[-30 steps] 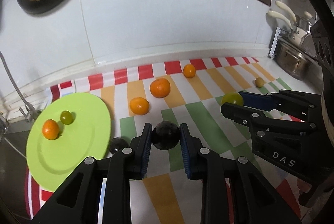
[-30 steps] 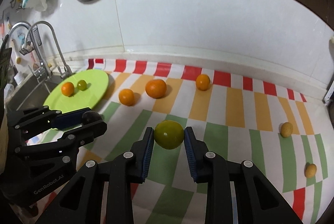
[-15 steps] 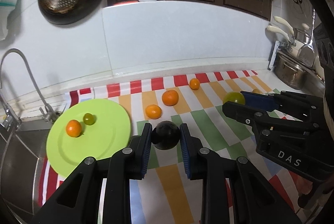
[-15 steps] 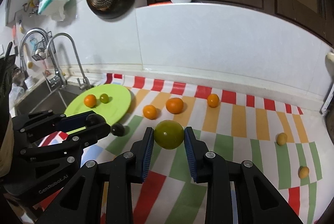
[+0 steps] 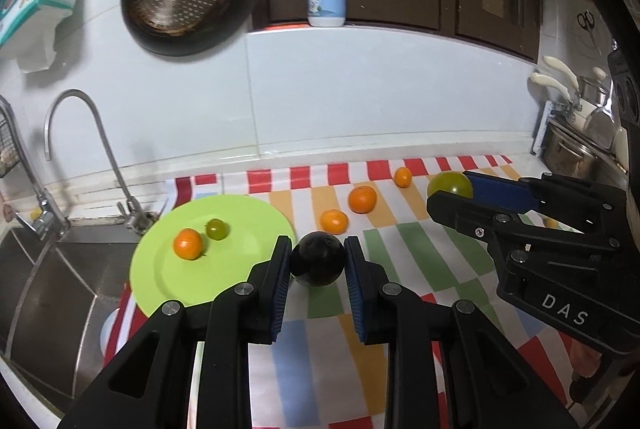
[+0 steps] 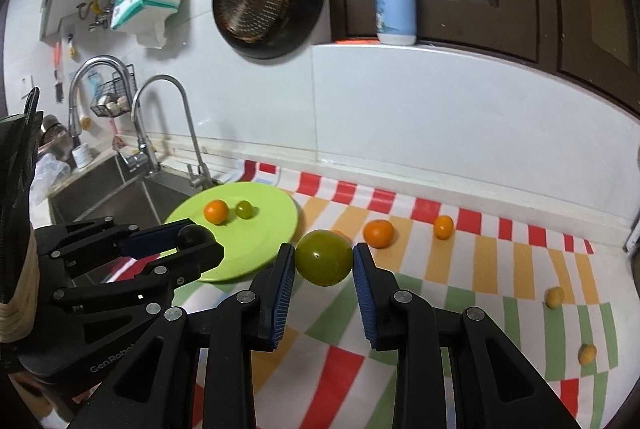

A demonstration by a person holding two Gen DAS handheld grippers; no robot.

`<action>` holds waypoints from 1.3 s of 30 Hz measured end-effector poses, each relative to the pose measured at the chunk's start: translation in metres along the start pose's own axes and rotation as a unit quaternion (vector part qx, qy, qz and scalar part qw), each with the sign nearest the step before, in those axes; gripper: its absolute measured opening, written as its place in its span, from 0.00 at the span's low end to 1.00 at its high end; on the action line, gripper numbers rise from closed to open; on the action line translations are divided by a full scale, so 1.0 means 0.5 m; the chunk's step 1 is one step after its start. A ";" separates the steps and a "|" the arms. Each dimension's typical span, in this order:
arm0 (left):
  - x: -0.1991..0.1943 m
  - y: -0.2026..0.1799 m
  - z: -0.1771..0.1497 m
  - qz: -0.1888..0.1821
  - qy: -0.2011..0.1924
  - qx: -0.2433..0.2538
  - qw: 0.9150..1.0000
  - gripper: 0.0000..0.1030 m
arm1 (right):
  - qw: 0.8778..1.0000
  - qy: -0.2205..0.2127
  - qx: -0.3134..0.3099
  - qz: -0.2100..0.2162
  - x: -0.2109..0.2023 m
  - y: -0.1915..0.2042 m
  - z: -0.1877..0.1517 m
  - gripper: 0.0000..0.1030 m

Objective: Organize fruits
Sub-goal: 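Lower the dark fruit onto the green plate with the left tool while the right tool releases its tomato there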

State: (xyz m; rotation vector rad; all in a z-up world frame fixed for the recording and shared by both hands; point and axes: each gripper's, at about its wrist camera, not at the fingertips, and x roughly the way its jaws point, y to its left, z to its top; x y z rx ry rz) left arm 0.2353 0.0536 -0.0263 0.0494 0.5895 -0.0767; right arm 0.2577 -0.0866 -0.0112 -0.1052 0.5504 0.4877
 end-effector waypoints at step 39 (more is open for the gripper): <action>0.144 0.246 -0.017 0.113 0.044 -0.064 0.991 0.26 | 0.991 0.081 -0.049 0.090 0.323 0.151 0.062 0.30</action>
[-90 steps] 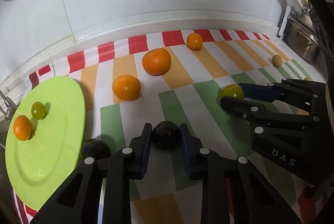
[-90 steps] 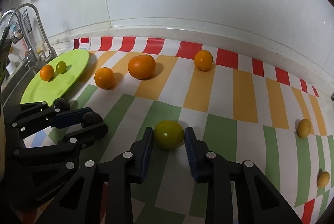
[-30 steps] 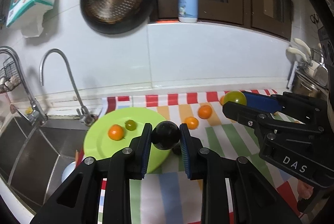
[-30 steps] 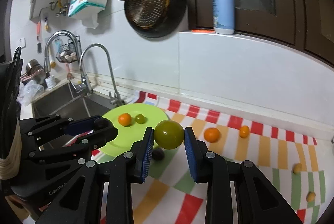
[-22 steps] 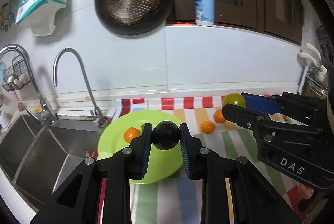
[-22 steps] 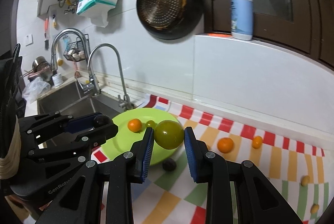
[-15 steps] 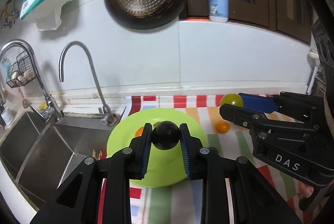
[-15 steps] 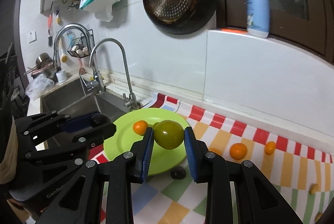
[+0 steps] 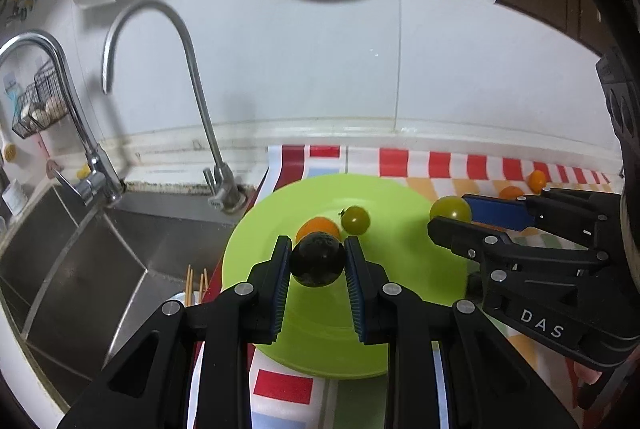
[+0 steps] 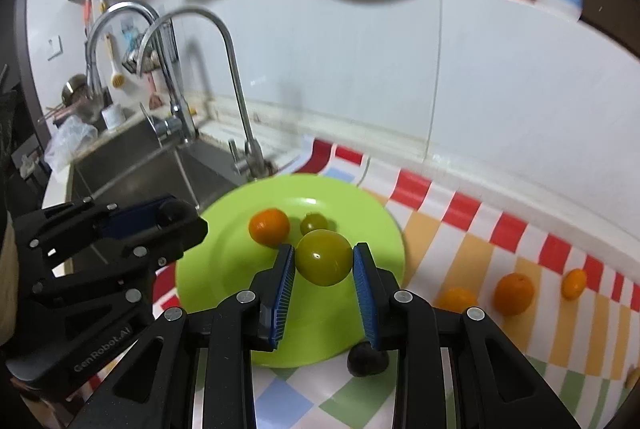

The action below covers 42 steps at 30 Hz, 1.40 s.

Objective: Organize fruits
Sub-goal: 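Lower the dark fruit onto the green plate with the left tool while the right tool releases its tomato there, then move the open left tool from the plate to another dark purple fruit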

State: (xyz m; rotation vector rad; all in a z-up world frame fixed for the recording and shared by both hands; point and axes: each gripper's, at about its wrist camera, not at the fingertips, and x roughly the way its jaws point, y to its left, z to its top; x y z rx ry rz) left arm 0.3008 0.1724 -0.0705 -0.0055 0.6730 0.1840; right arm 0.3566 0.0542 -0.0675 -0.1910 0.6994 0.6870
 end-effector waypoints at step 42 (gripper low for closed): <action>-0.132 -0.144 -0.020 -0.083 -0.038 0.046 0.995 0.52 | 0.994 -0.040 0.055 -0.087 -0.212 -0.085 -0.095 0.54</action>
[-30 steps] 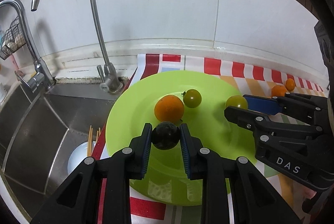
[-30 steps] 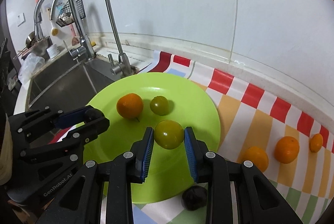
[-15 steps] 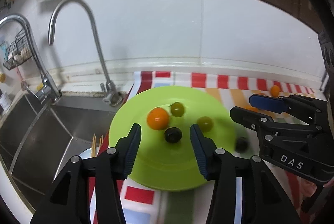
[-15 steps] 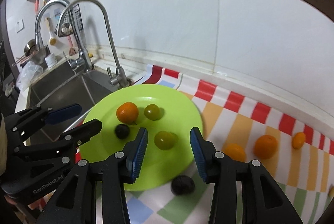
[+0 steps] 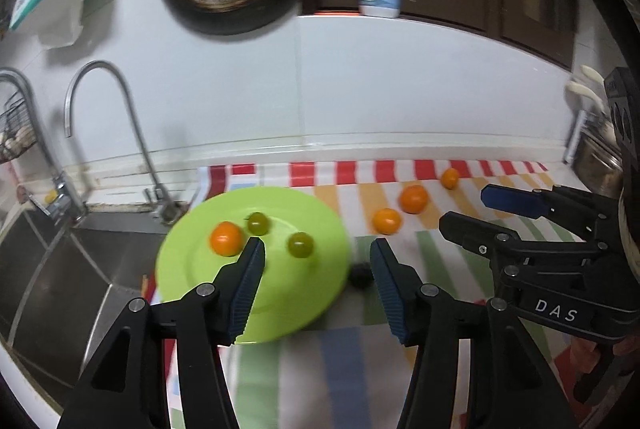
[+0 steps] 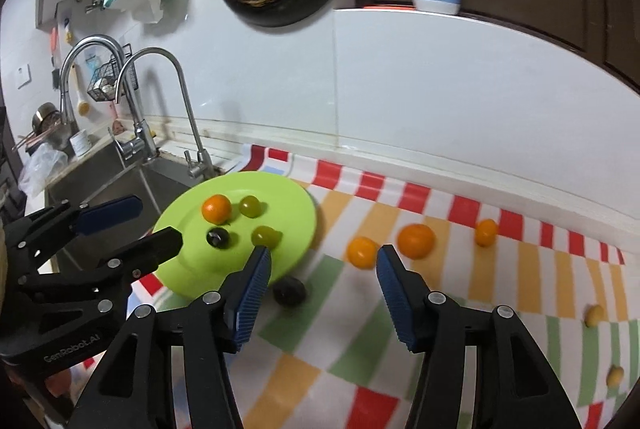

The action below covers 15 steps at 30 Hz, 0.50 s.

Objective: Organize fruits
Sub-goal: 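Move the open left tool from the plate to another dark purple fruit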

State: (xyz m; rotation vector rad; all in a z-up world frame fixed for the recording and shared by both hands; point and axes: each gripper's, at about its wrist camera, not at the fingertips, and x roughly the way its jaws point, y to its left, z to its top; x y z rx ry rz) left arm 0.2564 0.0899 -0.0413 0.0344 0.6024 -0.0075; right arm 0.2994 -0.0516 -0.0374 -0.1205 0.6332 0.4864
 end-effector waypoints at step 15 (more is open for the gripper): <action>0.074 -0.082 -0.051 -0.051 0.041 0.013 0.998 0.52 | 0.997 0.018 0.021 -0.068 -0.024 -0.083 -0.078 0.54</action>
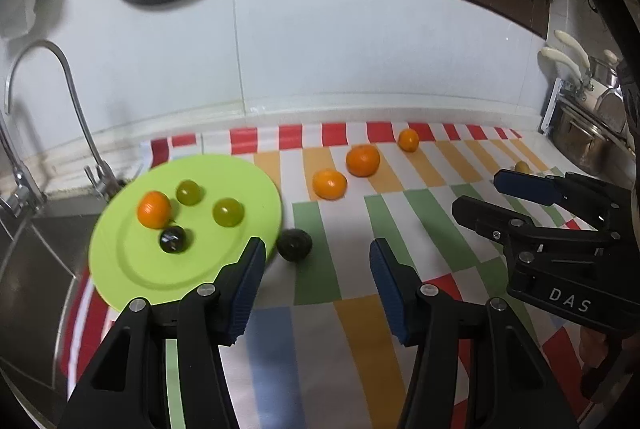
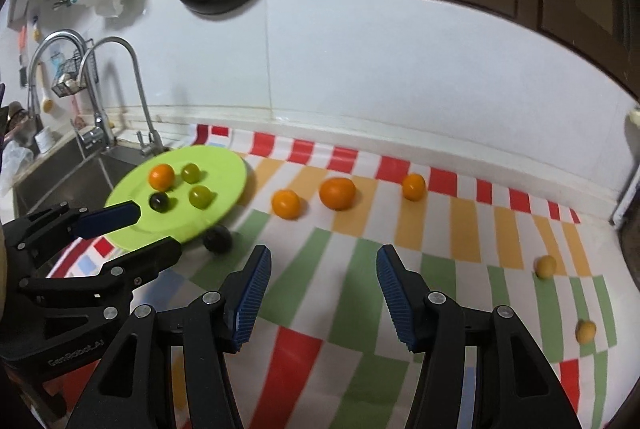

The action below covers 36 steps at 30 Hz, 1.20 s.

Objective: Organize fruits
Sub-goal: 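Move the open left tool from the plate to another dark purple fruit, then close the left tool around the dark purple fruit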

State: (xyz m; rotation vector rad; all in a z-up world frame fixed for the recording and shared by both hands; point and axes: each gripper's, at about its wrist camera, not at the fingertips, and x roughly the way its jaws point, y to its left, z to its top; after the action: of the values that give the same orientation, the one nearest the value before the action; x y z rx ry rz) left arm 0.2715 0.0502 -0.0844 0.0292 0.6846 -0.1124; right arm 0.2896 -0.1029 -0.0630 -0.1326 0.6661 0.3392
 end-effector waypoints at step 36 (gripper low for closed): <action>0.186 0.004 0.026 0.036 0.073 -0.062 0.995 0.36 | 0.996 0.045 0.049 0.051 0.116 -0.031 -0.010 0.54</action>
State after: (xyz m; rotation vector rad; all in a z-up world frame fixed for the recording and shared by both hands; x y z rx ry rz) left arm 0.3514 0.0426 -0.1331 -0.0585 0.8352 0.0018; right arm 0.3346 -0.1032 -0.1027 -0.0201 0.7788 0.3992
